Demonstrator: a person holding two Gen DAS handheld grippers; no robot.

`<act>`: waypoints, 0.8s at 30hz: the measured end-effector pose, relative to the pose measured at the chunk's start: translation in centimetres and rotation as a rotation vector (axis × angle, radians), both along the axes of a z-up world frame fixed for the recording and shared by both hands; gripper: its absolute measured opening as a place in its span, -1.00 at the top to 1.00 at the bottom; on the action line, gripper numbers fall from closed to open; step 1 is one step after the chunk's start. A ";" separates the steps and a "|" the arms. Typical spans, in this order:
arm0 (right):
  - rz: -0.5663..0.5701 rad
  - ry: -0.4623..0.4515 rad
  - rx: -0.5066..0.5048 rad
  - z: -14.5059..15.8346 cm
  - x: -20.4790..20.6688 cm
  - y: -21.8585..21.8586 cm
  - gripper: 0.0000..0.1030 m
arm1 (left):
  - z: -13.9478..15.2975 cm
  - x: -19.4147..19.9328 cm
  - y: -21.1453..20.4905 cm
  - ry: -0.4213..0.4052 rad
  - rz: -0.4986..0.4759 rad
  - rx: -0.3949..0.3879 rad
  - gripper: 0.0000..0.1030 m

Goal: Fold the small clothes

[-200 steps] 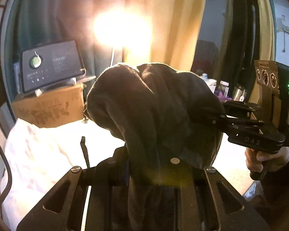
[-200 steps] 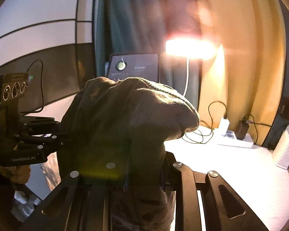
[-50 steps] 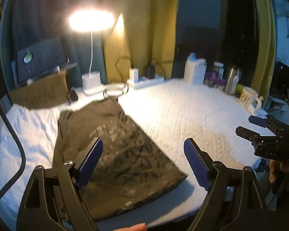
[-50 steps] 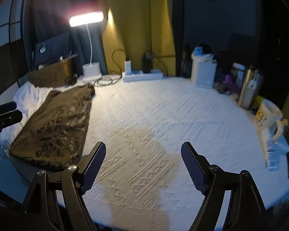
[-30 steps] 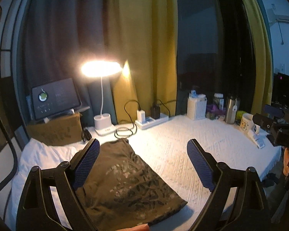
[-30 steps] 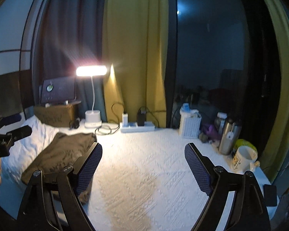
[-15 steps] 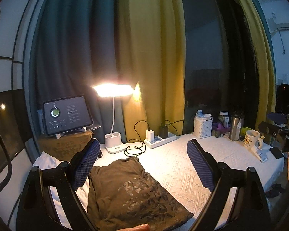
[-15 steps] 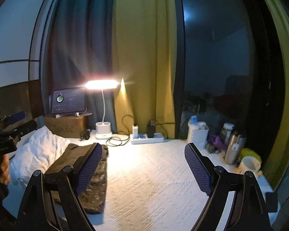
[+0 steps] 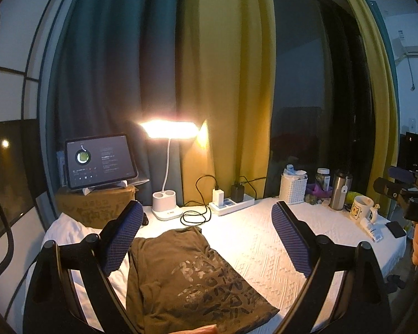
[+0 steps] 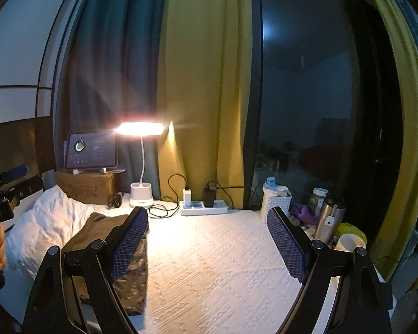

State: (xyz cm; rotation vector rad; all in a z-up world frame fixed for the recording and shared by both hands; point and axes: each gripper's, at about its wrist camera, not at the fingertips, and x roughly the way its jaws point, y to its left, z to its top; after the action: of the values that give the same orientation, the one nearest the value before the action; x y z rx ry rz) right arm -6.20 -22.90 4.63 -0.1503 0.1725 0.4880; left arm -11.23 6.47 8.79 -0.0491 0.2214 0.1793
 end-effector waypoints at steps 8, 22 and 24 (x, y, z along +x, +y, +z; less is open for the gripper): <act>-0.005 0.032 -0.015 -0.8 0.8 0.5 -0.72 | -0.7 0.2 0.4 0.021 0.004 -0.021 -0.80; -0.009 0.046 -0.019 -1.2 1.2 0.7 -0.72 | -1.0 0.5 0.0 0.036 -0.001 -0.024 -0.80; -0.010 0.046 -0.019 -1.2 1.2 0.7 -0.72 | -1.1 0.5 -0.1 0.037 -0.003 -0.023 -0.80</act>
State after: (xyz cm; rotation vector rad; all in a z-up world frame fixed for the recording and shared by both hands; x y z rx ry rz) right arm -5.02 -22.25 3.45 -0.1569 0.2229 0.4803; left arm -10.68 6.36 7.73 -0.0682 0.2601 0.1750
